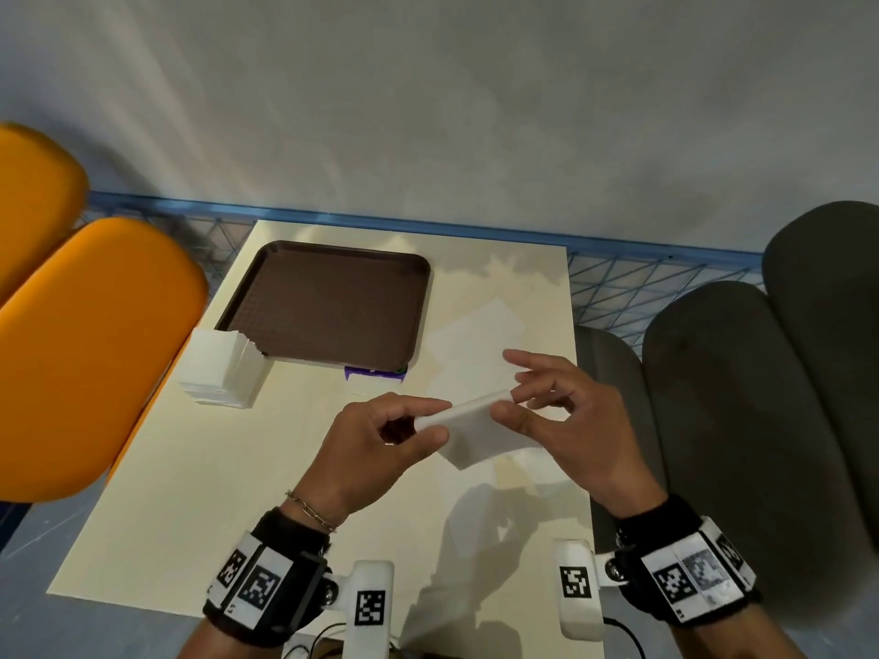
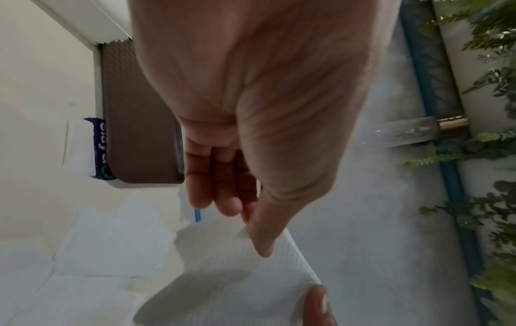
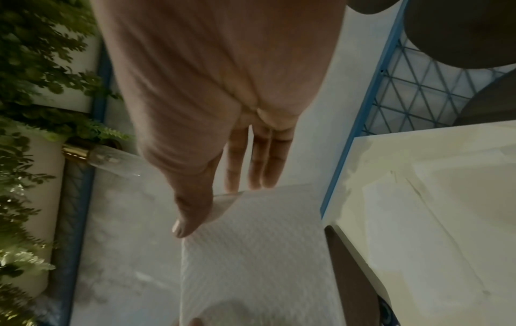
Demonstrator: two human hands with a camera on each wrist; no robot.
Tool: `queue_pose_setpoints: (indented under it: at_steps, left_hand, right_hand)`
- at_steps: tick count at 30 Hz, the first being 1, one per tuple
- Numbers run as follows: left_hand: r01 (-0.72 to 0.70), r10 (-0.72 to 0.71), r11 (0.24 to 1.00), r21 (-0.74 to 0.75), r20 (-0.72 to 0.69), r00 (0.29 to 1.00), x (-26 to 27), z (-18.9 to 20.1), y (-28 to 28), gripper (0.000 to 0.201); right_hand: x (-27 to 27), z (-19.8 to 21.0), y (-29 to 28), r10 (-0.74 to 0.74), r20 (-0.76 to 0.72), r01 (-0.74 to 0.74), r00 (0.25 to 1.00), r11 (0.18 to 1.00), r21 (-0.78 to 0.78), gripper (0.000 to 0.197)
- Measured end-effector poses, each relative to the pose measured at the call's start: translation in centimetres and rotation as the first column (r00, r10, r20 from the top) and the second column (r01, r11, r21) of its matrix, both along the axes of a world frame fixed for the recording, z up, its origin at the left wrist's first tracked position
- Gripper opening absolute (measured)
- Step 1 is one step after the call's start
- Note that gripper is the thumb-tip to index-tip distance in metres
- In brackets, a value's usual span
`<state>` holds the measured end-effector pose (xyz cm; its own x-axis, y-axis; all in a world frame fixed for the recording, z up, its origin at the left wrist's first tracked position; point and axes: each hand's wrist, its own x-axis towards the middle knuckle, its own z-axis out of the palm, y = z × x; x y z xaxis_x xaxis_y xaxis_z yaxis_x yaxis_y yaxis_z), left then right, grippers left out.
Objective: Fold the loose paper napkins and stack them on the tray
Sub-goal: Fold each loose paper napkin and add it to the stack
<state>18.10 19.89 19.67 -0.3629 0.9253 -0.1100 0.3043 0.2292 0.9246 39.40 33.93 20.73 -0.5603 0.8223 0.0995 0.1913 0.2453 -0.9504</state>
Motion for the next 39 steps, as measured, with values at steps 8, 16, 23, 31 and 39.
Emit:
queue_pose_setpoints:
  at_steps: [8,16,23,31,39]
  left_hand:
    - [0.143,-0.142,0.990,-0.016,-0.290,0.947,0.9,0.9,0.2,0.057]
    - [-0.002,0.011,0.993,0.114,-0.081,0.997,3.0,2.0,1.2,0.018]
    - [-0.169,0.131,0.983,0.072,0.368,0.920,2.0,2.0,0.9,0.021]
    - [-0.208,0.158,0.977,0.049,0.494,0.855,2.2,2.7,0.9,0.017]
    - [-0.207,0.167,0.977,0.053,0.418,0.893,1.6,3.6,0.4,0.030]
  right_hand:
    - [-0.4,1.8,-0.3,0.093,0.024,-0.092,0.995,0.995,-0.023,0.015]
    - [-0.9,2.4,-0.5,0.130,0.025,-0.131,0.991,0.989,0.071,0.024]
    - [1.6,2.4,0.4,0.135,0.105,-0.126,0.985,0.988,-0.092,0.016]
    - [0.6,2.2,-0.5,0.116,0.092,-0.104,0.989,0.986,-0.130,0.021]
    - [0.4,2.5,-0.7,0.137,0.072,-0.130,0.988,0.987,-0.098,0.011]
